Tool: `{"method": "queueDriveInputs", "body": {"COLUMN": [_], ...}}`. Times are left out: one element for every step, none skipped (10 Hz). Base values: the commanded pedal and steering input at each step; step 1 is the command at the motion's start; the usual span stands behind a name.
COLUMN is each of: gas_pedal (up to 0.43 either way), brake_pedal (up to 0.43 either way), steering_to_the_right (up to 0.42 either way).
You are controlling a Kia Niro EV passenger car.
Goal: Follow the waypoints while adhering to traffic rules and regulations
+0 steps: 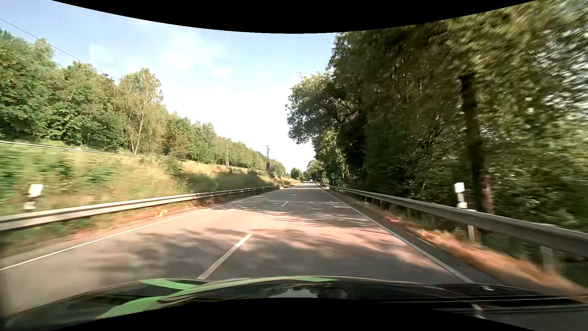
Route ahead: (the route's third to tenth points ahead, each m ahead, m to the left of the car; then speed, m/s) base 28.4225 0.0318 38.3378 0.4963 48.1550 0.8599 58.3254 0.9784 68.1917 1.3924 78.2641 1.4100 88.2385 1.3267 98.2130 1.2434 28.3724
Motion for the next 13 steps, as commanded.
{"method": "queueDriveInputs", "body": {"gas_pedal": [0.28, 0.24, 0.209, 0.209, 0.209, 0.228, 0.26, 0.26, 0.268, 0.268, 0.26, 0.26, 0.248], "brake_pedal": [0.0, 0.0, 0.0, 0.0, 0.0, 0.0, 0.0, 0.0, 0.0, 0.0, 0.0, 0.0, 0.0], "steering_to_the_right": [0.002, 0.001, 0.0, 0.0, 0.0, 0.0, 0.0, 0.0, 0.0, 0.0, 0.0, 0.0, 0.0]}}
